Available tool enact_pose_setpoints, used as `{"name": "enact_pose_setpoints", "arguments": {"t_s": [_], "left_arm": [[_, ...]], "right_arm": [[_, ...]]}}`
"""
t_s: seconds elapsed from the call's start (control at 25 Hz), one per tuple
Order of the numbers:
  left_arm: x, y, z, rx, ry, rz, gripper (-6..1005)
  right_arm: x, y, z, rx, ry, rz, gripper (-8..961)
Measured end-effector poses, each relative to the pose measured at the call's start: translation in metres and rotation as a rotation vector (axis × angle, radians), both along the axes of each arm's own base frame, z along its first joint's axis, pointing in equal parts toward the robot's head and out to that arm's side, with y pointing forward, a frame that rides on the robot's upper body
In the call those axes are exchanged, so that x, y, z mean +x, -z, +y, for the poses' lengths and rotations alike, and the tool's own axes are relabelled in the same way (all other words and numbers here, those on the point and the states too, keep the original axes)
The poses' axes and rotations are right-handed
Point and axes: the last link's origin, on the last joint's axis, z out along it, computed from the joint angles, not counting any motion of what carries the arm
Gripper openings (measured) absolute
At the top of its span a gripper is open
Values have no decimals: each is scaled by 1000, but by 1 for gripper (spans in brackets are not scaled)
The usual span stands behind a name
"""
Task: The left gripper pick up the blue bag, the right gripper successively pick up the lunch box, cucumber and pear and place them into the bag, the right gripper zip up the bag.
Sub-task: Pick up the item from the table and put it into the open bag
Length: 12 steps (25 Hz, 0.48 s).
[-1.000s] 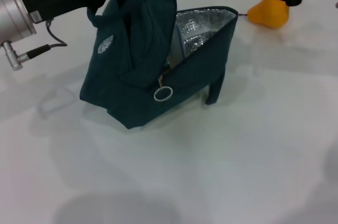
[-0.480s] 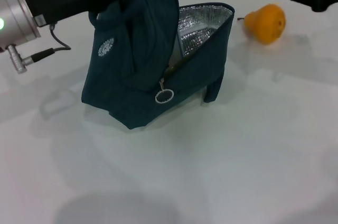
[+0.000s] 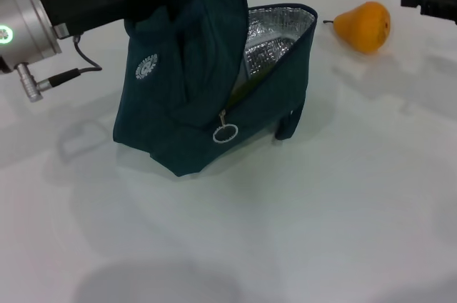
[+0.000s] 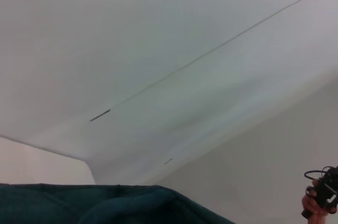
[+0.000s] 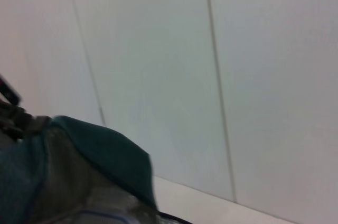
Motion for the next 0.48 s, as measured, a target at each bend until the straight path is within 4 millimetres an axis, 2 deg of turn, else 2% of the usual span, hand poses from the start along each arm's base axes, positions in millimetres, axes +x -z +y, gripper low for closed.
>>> {"name": "enact_pose_setpoints", "arguments": {"t_s": [0.48], "left_arm": [[4,2,1,8,19,0,52]], "right_arm": [[36,1,3,124,135,-118,638]]}}
